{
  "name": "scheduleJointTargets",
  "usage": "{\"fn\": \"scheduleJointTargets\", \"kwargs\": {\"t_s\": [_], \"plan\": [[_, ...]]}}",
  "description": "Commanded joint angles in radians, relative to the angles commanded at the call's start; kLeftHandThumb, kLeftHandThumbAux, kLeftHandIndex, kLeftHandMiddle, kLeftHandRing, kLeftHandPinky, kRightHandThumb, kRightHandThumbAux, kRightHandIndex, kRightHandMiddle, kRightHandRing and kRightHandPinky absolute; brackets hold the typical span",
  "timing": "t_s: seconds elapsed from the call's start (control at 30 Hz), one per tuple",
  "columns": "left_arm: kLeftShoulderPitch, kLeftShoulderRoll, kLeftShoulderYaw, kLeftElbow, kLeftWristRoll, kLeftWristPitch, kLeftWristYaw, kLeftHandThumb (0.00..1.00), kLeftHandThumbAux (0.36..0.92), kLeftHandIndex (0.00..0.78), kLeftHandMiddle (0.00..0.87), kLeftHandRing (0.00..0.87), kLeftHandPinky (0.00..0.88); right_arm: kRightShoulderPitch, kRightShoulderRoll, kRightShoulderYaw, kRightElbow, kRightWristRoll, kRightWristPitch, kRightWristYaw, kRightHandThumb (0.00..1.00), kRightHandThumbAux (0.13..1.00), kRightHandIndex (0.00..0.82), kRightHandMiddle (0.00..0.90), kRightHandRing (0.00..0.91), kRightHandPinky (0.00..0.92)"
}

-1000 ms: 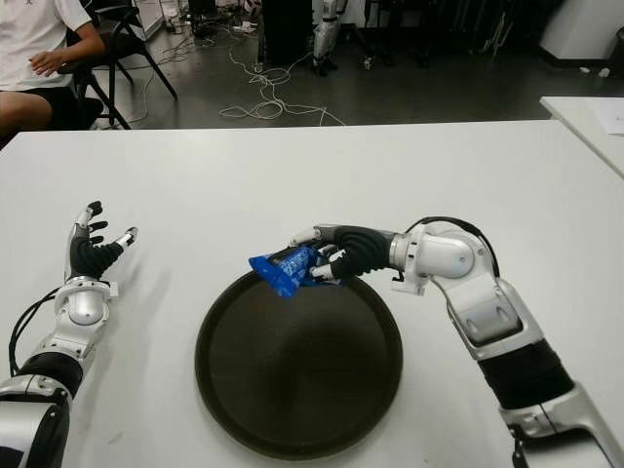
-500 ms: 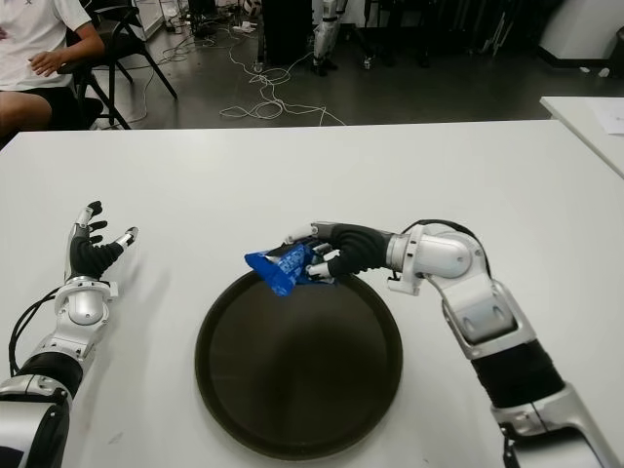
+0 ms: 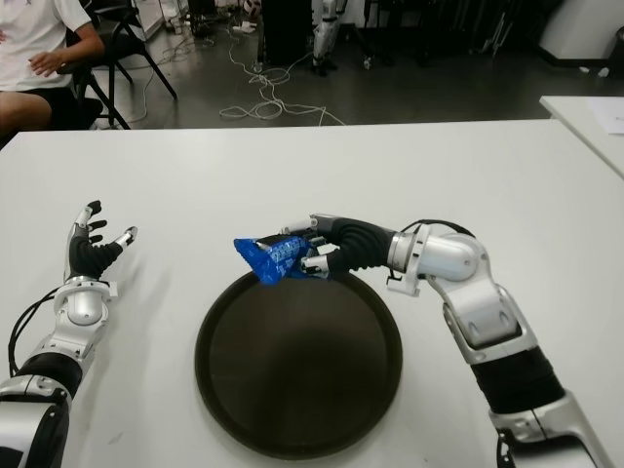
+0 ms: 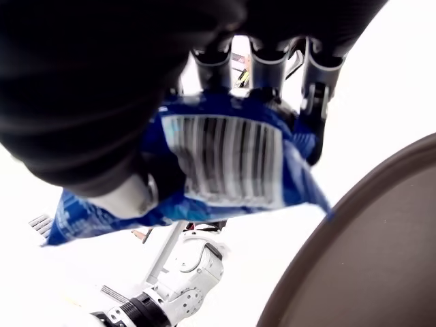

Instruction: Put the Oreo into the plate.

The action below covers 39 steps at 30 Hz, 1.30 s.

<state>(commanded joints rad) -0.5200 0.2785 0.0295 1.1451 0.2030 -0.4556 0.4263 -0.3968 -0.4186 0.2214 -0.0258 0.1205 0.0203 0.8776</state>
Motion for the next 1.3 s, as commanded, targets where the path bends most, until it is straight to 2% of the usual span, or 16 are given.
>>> {"fn": "scheduleJointTargets", "kwargs": {"t_s": [0.4,0.53,0.87,0.97,1.17,1.3], "plan": [[0.001,0.0,-0.007,-0.006,0.014,0.009,0.015,0.24,0.71,0.078,0.134,0.154,0.19,-0.004,-0.003,-0.007,0.013,0.028,-0.035,0.027,0.0,0.669,0.16,0.15,0.129,0.086],[0.0,0.0,-0.01,-0.006,0.019,0.013,0.024,0.245,0.717,0.077,0.135,0.151,0.174,-0.017,-0.027,0.015,0.016,-0.02,-0.06,0.036,0.0,0.675,0.164,0.154,0.134,0.092],[-0.003,0.0,-0.011,-0.001,0.019,0.016,0.03,0.254,0.71,0.079,0.143,0.164,0.192,-0.028,-0.048,0.018,0.005,-0.017,-0.028,0.062,0.0,0.665,0.159,0.165,0.144,0.108],[-0.002,-0.001,-0.01,-0.003,0.017,0.014,0.029,0.252,0.711,0.08,0.146,0.166,0.193,-0.03,-0.056,0.015,-0.034,-0.01,0.004,0.064,0.0,0.658,0.156,0.168,0.147,0.112],[-0.001,-0.002,-0.008,-0.004,0.013,0.011,0.022,0.234,0.703,0.078,0.142,0.16,0.178,-0.058,-0.047,0.044,0.052,-0.044,-0.011,0.073,0.0,0.672,0.152,0.166,0.149,0.109],[0.001,-0.003,-0.005,-0.007,0.008,0.006,0.017,0.244,0.708,0.079,0.135,0.148,0.16,-0.076,-0.048,0.056,0.138,-0.061,-0.089,0.098,0.0,0.668,0.152,0.157,0.138,0.08]]}}
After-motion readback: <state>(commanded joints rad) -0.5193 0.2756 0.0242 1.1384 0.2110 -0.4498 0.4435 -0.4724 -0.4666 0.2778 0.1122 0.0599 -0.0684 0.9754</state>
